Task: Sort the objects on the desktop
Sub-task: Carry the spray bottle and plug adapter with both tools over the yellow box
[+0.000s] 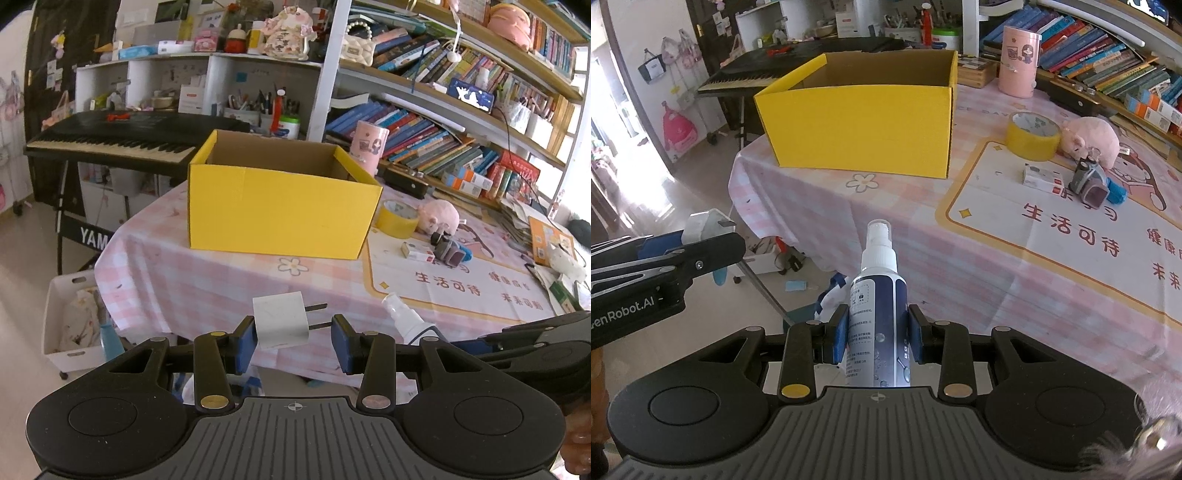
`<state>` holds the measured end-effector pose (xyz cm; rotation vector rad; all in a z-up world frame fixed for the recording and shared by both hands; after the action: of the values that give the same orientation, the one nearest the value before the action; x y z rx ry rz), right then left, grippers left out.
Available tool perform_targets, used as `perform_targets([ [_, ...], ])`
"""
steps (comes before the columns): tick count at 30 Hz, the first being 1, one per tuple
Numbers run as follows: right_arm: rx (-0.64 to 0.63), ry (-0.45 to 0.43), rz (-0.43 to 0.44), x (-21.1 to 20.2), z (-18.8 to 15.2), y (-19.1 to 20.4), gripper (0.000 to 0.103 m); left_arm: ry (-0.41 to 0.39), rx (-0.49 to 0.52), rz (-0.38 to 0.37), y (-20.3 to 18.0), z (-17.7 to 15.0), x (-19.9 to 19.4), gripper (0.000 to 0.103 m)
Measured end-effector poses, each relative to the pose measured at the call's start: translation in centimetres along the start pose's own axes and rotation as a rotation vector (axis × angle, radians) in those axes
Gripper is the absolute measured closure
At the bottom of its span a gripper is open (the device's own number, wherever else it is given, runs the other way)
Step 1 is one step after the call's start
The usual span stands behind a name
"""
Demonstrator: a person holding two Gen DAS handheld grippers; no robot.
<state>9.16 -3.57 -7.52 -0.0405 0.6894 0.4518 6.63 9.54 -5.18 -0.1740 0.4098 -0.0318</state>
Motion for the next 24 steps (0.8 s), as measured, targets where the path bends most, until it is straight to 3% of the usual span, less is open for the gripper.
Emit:
perform_targets([
  [24, -0.001, 0.03, 0.01, 0.03, -0.66, 0.22, 0.073, 0.017, 0.003, -0.011, -0.34, -0.54, 0.42, 0.061],
])
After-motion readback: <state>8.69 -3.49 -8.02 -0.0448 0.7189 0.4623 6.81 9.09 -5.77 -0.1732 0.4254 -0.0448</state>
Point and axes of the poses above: each gripper's, at about its wrist camera, not at the fingertips, and x roughly the way its jaws point, y to its left, z to its top, the point moved 8 cm from there along x, roughly the way its jaws point, and after that the axes turned 13 degrees about -y, right-handed, at the moved point
